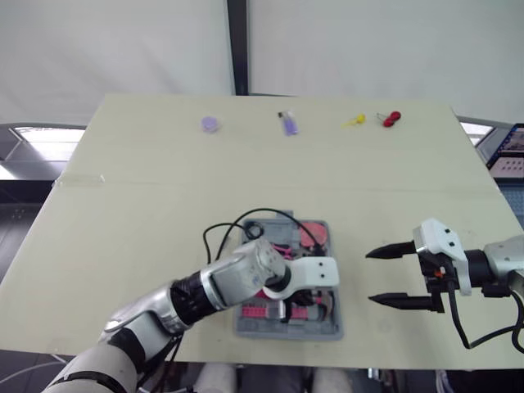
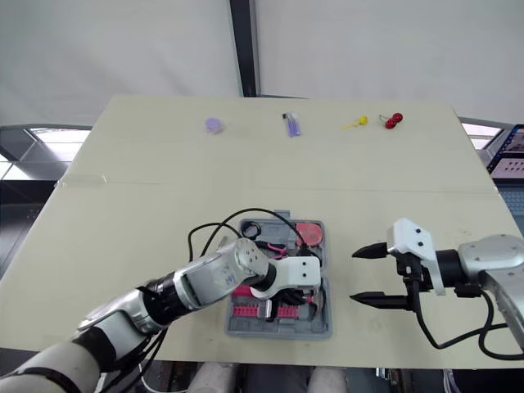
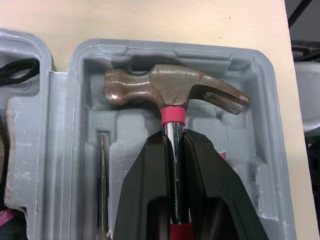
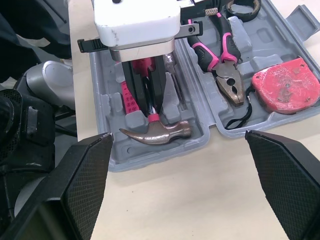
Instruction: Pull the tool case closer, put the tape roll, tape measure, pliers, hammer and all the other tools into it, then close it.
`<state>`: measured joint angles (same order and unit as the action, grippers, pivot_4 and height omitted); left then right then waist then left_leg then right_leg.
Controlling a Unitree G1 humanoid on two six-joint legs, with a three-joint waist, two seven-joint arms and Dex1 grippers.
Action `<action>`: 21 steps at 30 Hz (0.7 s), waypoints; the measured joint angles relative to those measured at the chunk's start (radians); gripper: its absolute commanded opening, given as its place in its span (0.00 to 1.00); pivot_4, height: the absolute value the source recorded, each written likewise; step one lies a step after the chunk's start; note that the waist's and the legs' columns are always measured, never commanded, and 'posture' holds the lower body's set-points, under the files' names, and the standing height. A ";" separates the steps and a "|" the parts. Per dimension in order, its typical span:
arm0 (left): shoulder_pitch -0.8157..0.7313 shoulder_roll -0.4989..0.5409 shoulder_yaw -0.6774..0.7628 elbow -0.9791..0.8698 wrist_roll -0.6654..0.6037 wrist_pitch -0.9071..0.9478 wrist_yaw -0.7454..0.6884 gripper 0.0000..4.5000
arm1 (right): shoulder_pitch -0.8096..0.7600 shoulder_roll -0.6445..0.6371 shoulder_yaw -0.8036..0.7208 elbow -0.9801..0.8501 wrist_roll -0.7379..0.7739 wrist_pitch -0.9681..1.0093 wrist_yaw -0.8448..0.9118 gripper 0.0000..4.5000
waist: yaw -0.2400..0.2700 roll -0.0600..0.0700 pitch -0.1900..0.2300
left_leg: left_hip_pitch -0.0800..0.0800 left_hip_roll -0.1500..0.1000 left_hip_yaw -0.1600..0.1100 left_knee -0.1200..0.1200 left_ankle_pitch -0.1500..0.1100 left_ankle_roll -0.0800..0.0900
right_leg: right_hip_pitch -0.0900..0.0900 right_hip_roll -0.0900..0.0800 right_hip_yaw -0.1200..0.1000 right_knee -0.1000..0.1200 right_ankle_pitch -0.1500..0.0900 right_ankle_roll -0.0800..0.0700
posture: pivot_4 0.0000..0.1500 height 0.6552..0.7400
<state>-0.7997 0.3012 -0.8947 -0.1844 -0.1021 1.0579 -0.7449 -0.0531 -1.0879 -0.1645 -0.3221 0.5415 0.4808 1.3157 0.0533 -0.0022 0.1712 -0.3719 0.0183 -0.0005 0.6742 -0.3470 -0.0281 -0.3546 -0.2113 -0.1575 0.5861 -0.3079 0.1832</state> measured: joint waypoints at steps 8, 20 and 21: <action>0.000 -0.003 -0.007 -0.001 0.023 -0.014 0.002 0.01 | 0.000 0.000 0.000 0.000 0.000 0.000 0.000 1.00 | 0.000 0.000 0.000 | 0.000 0.000 0.000 0.001 0.000 0.000 | 0.000 0.000 0.000 0.000 0.000 0.000 | 1.00 1.00; 0.000 -0.008 -0.007 -0.002 0.029 -0.005 0.002 0.01 | 0.002 0.000 0.000 0.000 0.000 0.000 0.000 1.00 | 0.000 0.000 0.000 | 0.000 0.000 0.000 0.001 0.000 0.000 | 0.000 0.000 0.000 0.000 0.000 0.000 | 1.00 1.00; 0.000 -0.008 -0.007 -0.002 0.029 -0.005 0.002 0.01 | 0.002 0.000 0.000 0.000 0.000 0.000 0.000 1.00 | 0.000 0.000 0.000 | 0.000 0.000 0.000 0.001 0.000 0.000 | 0.000 0.000 0.000 0.000 0.000 0.000 | 1.00 1.00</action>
<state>-0.7996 0.2930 -0.9014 -0.1861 -0.0727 1.0530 -0.7430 -0.0507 -1.0877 -0.1645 -0.3221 0.5412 0.4807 1.3153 0.0533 -0.0021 0.1712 -0.3719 0.0183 -0.0005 0.6755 -0.3473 -0.0277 -0.3543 -0.2113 -0.1574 0.5865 -0.3079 0.1832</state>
